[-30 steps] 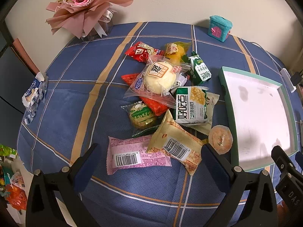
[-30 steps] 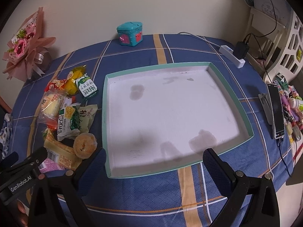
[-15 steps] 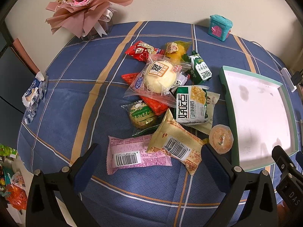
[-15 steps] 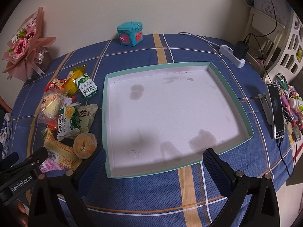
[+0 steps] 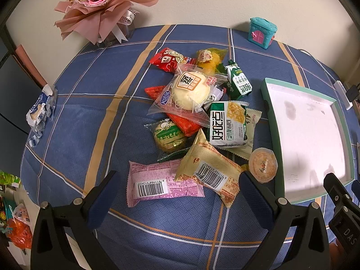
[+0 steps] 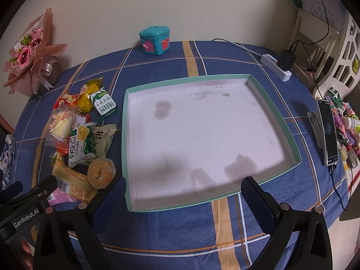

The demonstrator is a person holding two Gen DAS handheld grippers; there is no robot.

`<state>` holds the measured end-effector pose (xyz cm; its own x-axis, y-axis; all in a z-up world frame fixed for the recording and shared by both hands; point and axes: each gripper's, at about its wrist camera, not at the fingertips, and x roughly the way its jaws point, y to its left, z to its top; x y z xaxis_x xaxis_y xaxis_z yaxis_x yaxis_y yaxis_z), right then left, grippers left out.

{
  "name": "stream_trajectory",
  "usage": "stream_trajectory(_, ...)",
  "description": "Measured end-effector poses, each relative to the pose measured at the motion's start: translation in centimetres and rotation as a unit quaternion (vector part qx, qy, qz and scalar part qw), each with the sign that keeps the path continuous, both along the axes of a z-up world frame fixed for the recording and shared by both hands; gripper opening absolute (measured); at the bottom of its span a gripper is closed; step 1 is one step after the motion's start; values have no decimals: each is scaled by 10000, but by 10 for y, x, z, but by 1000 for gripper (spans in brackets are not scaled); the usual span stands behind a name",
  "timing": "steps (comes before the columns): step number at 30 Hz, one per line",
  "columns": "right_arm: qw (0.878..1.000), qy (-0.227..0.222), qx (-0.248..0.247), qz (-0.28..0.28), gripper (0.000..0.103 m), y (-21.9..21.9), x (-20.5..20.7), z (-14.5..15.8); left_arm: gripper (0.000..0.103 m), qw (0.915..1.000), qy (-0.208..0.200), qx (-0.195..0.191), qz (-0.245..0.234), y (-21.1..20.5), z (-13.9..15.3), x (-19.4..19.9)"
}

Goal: Organize snacks

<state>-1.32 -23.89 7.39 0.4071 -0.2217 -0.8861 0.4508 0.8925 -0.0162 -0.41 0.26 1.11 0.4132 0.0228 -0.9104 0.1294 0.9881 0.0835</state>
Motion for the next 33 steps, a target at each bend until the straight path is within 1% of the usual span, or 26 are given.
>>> stream_trajectory(26, 10000, 1, -14, 7, 103, 1, 1, 1, 103, 10000, 15, -25, 21, 2, -1, 0)
stream_trajectory(28, 10000, -1, -20, 42, 103, 3, 2, 2, 103, 9999, 9, -94, 116, 7, -1, 1)
stream_trajectory(31, 9998, -18, -32, 170, 103, 10, 6, 2, 103, 9987, 6, -215, 456, 24, -1, 5)
stream_trajectory(33, 9995, -52, 66, 305, 103, 16, 11, 1, 103, 9973, 15, -246, 694, 37, -2, 8)
